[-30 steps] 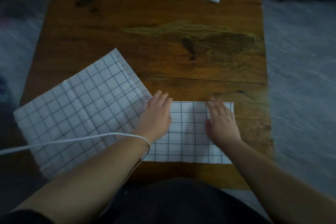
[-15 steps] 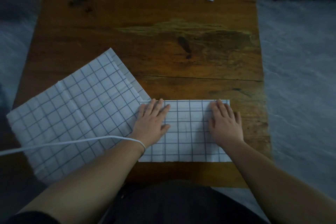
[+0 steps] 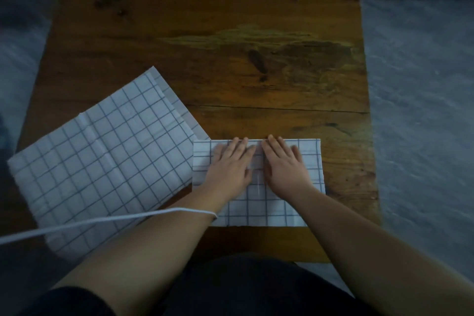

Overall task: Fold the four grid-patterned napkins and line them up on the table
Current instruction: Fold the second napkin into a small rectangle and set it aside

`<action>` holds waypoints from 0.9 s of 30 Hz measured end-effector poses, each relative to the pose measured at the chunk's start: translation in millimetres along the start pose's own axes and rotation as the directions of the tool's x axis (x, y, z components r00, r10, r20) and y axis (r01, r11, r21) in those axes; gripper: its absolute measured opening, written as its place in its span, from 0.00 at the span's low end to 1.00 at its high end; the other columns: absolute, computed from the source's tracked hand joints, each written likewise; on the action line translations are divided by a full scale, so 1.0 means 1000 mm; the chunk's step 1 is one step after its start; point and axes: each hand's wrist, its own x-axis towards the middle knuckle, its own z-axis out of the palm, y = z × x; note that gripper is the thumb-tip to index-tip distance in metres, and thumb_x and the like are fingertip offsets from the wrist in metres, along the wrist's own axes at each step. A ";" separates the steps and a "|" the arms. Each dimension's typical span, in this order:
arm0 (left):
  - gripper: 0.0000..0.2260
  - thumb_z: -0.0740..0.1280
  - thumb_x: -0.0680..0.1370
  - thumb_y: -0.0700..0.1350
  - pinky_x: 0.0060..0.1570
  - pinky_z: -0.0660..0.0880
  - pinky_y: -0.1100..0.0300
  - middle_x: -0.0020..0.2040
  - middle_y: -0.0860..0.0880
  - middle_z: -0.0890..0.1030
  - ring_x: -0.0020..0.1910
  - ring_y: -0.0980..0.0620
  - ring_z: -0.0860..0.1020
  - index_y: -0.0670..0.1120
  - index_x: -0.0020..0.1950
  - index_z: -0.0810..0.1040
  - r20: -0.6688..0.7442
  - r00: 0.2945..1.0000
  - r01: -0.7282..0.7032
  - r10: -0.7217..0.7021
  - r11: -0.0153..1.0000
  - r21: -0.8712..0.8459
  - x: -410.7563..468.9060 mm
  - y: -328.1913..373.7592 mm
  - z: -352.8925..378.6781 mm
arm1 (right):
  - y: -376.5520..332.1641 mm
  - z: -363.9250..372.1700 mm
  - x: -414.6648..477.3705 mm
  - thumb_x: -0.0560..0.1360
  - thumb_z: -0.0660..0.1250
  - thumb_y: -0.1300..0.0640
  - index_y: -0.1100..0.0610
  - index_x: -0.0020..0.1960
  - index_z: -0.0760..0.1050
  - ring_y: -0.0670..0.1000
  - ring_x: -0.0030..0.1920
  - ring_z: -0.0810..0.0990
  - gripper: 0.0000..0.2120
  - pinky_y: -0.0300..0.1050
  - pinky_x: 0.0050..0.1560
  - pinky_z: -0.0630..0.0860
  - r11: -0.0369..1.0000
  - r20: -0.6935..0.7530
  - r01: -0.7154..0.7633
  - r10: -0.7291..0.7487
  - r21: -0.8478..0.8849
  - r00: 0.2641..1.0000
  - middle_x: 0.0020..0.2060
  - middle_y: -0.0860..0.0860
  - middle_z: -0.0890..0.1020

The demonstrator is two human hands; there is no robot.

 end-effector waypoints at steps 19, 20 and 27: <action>0.18 0.62 0.82 0.43 0.70 0.69 0.50 0.71 0.51 0.72 0.72 0.50 0.65 0.48 0.73 0.72 -0.161 0.987 -0.017 -0.023 0.970 -0.244 0.009 -0.038 -0.043 | 0.073 -0.043 0.007 0.81 0.63 0.56 0.52 0.71 0.70 0.60 0.70 0.67 0.19 0.60 0.68 0.66 0.925 -0.091 -0.331 0.352 0.184 0.932 0.68 0.54 0.74; 0.17 0.62 0.82 0.42 0.67 0.71 0.51 0.70 0.51 0.73 0.70 0.50 0.68 0.49 0.72 0.73 -0.130 0.992 -0.038 0.001 0.959 -0.282 0.019 -0.031 -0.048 | 0.072 -0.047 0.010 0.81 0.63 0.55 0.52 0.69 0.72 0.60 0.68 0.69 0.16 0.60 0.67 0.67 0.921 -0.080 -0.343 0.362 0.183 0.929 0.66 0.54 0.75; 0.18 0.67 0.81 0.48 0.51 0.76 0.56 0.68 0.52 0.72 0.56 0.52 0.77 0.52 0.71 0.72 0.019 0.999 0.041 -0.037 0.934 -0.355 0.053 0.000 -0.059 | 0.062 -0.061 0.002 0.80 0.65 0.54 0.48 0.43 0.70 0.55 0.51 0.76 0.08 0.52 0.48 0.74 0.850 -0.009 -0.344 0.379 0.399 0.926 0.46 0.48 0.76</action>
